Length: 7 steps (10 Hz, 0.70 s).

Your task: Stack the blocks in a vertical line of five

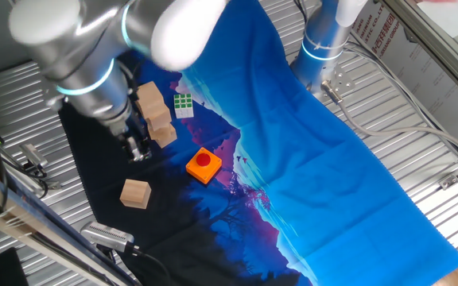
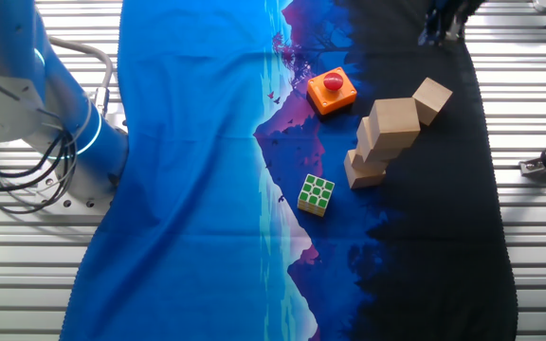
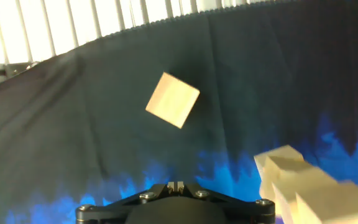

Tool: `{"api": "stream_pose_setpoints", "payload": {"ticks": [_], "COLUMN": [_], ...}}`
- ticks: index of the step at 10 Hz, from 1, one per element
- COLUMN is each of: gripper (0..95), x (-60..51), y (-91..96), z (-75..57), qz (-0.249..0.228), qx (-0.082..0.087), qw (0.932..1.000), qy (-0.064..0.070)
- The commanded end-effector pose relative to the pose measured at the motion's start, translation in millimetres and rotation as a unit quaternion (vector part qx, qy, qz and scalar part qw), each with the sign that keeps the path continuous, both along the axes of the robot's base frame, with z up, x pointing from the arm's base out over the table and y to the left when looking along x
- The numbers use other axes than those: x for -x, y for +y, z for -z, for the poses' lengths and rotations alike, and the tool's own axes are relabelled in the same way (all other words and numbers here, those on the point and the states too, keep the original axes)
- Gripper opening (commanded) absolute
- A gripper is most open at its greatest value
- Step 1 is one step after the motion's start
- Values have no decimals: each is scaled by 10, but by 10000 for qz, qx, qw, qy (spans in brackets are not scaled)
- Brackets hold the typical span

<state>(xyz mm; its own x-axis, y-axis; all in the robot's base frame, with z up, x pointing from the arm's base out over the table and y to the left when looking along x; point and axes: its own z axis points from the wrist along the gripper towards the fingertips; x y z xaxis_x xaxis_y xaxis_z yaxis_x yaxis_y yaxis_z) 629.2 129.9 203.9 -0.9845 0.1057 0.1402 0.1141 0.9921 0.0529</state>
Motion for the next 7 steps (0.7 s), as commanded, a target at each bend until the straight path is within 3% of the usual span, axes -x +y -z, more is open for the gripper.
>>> {"api": "stream_pose_setpoints", "payload": {"ticks": [1,7], "gripper": [0,0], "x": [-108,-286], "y": [-39,85], "z": [160,683], "qz": [-163,-283], "qx": [-54,-101], "qw": [9998,9993], "qy": [-36,-223]}}
